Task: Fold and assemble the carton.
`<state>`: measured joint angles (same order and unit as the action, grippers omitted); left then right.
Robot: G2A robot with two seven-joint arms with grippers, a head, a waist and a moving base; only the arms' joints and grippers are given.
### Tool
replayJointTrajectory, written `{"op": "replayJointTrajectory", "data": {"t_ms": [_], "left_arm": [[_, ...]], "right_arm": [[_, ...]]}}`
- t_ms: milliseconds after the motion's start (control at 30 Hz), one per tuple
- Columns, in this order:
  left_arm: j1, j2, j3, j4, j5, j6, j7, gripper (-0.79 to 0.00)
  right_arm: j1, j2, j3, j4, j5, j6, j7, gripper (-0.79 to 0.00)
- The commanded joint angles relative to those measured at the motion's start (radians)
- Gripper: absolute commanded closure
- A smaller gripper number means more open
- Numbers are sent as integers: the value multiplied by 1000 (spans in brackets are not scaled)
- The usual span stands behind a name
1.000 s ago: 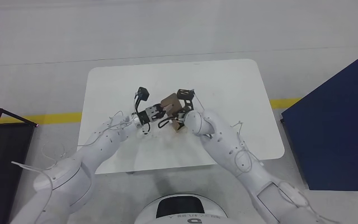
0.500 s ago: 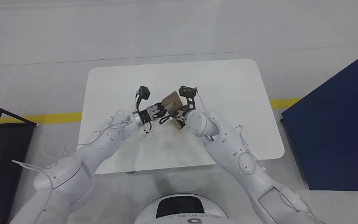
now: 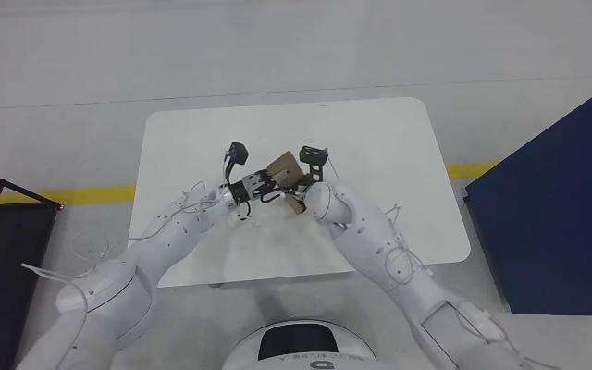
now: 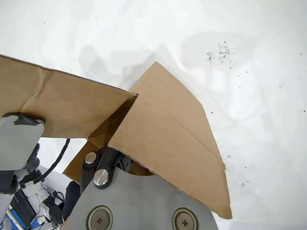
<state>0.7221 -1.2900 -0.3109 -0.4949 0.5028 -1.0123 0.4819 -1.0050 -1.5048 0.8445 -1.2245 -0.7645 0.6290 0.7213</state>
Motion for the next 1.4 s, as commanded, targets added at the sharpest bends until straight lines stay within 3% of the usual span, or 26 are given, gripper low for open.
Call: {"op": "replayJointTrajectory", "data": {"t_ms": [0,300,533,900,1167,1367], "left_arm": [[0,1,2,0,0,0,2,0],[1,4,9,1,-3,0,5,0],[-4,2,14,-6,-11,0,1,0],[0,6,23,6,-5,0,12,0],[1,14,32,0,-3,0,27,0],[-4,13,36,-6,-11,0,24,0]], "right_arm": [[6,-3,-3,10,-1,4,-6,0],[27,-14,-8,46,6,-13,-8,0],[-23,-6,11,-57,-35,-3,-45,0],[35,-16,-24,47,-88,17,83,0],[59,-33,-7,90,-11,-65,30,0],[38,-32,7,77,-24,-52,-10,0]]}}
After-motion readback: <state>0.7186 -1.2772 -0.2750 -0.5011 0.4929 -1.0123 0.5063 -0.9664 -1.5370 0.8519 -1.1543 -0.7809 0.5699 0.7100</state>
